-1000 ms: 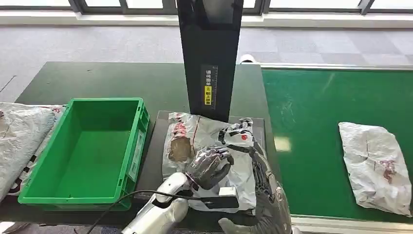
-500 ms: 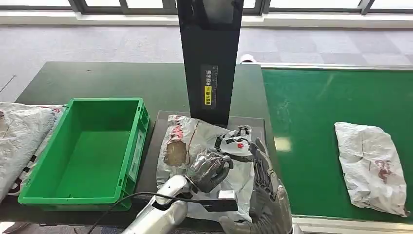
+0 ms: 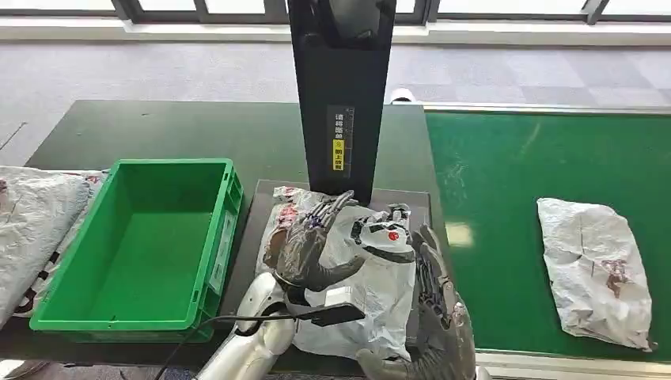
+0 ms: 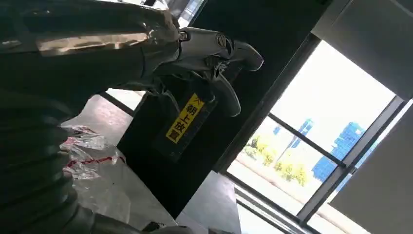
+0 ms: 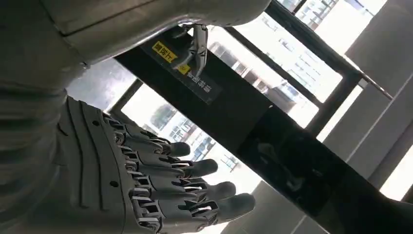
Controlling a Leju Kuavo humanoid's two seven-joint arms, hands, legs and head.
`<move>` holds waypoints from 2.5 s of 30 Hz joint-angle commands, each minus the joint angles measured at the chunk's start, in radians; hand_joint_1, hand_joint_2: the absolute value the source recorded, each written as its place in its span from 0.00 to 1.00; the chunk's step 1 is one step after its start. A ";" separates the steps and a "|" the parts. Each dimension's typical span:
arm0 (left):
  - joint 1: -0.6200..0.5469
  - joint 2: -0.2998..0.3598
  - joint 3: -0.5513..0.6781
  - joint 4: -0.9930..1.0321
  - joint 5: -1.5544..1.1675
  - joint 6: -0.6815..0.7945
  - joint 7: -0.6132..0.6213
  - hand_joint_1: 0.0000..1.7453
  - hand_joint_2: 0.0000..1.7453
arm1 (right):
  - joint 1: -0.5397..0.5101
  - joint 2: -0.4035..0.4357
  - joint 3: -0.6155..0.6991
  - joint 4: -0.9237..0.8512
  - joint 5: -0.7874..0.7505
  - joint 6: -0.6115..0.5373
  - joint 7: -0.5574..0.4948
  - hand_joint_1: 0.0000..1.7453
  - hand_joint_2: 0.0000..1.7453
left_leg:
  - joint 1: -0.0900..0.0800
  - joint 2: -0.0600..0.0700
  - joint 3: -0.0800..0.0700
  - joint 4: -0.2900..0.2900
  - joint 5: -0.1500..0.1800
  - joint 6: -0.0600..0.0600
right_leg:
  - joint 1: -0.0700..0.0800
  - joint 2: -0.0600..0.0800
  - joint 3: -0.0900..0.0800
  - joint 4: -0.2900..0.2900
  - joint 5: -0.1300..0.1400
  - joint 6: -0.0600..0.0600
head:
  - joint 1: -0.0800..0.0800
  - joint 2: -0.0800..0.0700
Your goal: Moved the parcel from conveyor to table for the left to box.
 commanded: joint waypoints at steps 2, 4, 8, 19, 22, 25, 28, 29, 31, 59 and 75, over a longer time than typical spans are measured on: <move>0.025 0.034 0.072 -0.019 -0.002 0.095 -0.016 0.00 0.00 | -0.019 0.001 -0.029 0.026 -0.017 0.067 -0.026 0.00 1.00 | -0.001 0.002 0.001 -0.002 0.001 0.001 | -0.001 0.002 0.000 -0.002 0.001 0.000 | 0.000 0.000; 0.009 0.045 0.060 0.012 -0.030 0.065 0.018 0.00 1.00 | -0.006 0.009 -0.045 0.016 -0.011 0.080 -0.035 0.00 1.00 | -0.001 0.001 0.002 -0.003 0.001 0.001 | -0.001 0.001 0.001 -0.002 0.001 0.000 | 0.000 0.000; -0.062 0.041 -0.002 0.236 -0.219 -0.047 0.188 0.00 0.00 | 0.011 0.020 -0.064 -0.001 0.006 0.106 -0.040 0.00 1.00 | -0.001 -0.002 0.002 -0.004 0.002 0.001 | -0.001 -0.002 0.002 -0.003 0.001 0.000 | 0.000 0.000; -0.090 0.031 -0.018 0.346 -0.306 -0.107 0.256 0.00 0.00 | 0.026 0.012 -0.043 0.001 0.012 0.090 -0.032 0.00 1.00 | -0.001 -0.002 0.001 -0.002 0.001 0.001 | -0.001 -0.002 0.000 -0.002 0.000 0.000 | 0.000 0.000; -0.084 0.035 -0.029 0.357 -0.346 -0.114 0.277 0.00 0.00 | 0.025 0.002 -0.032 0.006 0.004 0.090 -0.030 0.00 1.00 | -0.001 -0.002 0.001 -0.002 0.001 0.001 | 0.000 -0.002 0.000 -0.002 0.000 0.000 | 0.000 0.000; -0.069 0.036 -0.011 0.330 -0.328 -0.100 0.251 0.04 1.00 | 0.018 0.000 -0.031 0.009 -0.005 0.102 -0.031 0.00 1.00 | -0.001 -0.001 0.001 -0.001 0.001 0.001 | 0.000 -0.001 0.000 -0.002 0.000 0.000 | 0.000 0.000; -0.053 0.045 0.004 0.288 -0.306 -0.106 0.230 1.00 1.00 | 0.011 0.001 -0.037 0.012 -0.010 0.112 -0.033 0.00 1.00 | 0.000 0.000 0.000 -0.001 0.001 0.001 | 0.000 0.000 -0.001 -0.001 0.001 0.000 | 0.000 0.000; -0.048 0.047 0.003 0.276 -0.306 -0.114 0.230 1.00 1.00 | 0.010 0.002 -0.039 0.012 -0.013 0.115 -0.035 0.00 1.00 | -0.001 0.000 0.000 -0.002 0.001 0.001 | 0.000 0.000 -0.001 -0.002 0.001 0.000 | 0.000 0.000; -0.045 0.049 0.001 0.269 -0.307 -0.120 0.228 1.00 1.00 | 0.010 0.003 -0.041 0.012 -0.014 0.117 -0.036 0.00 1.00 | 0.000 0.000 0.000 -0.001 0.001 0.001 | 0.000 0.000 0.000 -0.001 0.001 0.000 | 0.000 0.000; -0.028 0.050 0.071 0.241 -0.344 -0.059 0.258 1.00 1.00 | -0.067 -0.005 -0.015 0.065 -0.087 0.209 -0.050 0.00 1.00 | 0.000 0.000 0.000 -0.002 0.001 0.002 | 0.000 0.001 0.000 -0.002 0.001 0.000 | 0.000 0.000; 0.136 0.037 0.123 -0.158 -0.129 0.048 0.035 0.00 0.00 | -0.038 -0.028 0.020 0.074 -0.085 0.125 -0.050 0.00 1.00 | 0.000 0.000 -0.001 -0.003 0.002 0.002 | 0.000 0.000 -0.001 -0.003 0.001 0.001 | 0.000 0.000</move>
